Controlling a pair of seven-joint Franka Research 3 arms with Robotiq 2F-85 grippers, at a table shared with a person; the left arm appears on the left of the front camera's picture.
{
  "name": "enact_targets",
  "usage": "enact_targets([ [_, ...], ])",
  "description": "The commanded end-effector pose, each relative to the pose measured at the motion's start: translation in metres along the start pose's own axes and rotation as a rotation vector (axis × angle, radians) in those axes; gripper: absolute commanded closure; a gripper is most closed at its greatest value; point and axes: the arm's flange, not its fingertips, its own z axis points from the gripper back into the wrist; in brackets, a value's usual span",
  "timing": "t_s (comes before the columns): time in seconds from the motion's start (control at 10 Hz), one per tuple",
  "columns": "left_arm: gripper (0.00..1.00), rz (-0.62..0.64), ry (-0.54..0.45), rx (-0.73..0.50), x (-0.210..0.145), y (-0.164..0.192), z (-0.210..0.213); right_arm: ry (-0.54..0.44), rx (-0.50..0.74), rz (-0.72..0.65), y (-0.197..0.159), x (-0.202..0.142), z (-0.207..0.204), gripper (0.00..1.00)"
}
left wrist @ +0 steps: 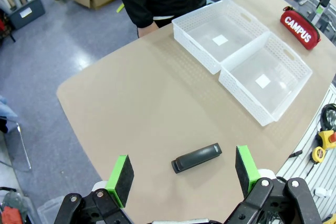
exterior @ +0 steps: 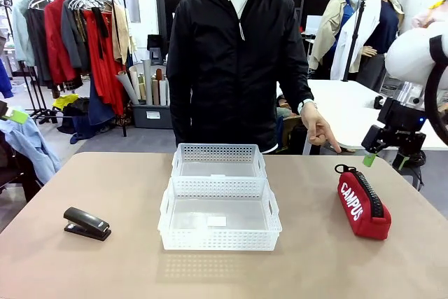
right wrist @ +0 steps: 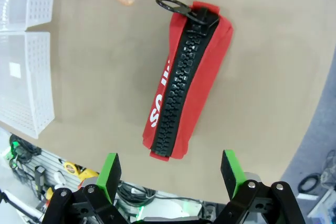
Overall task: Distribute items into two baskets.
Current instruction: Pick up the Pencil pouch that the person points to.
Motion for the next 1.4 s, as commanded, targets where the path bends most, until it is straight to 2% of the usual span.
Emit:
enact_targets([
  [0.0, 0.0, -0.009, -0.012, -0.017, 0.0, 0.001, 0.0, -0.041, 0.02, -0.021, 0.003, -0.005, -0.017, 0.0],
  [0.4, 0.0, -0.009, -0.012, -0.017, 0.0, 0.001, 0.0, -0.053, 0.015, -0.024, 0.006, 0.0, -0.057, 0.0],
  [0.7, 0.0, -0.009, -0.012, -0.017, 0.0, 0.001, 0.0, -0.084, -0.035, -0.055, 0.004, 0.002, -0.079, 0.0],
  [1.3, 0.0, -0.009, -0.012, -0.017, 0.0, 0.001, 0.0, -0.115, -0.074, -0.097, 0.005, 0.004, -0.106, 0.0],
])
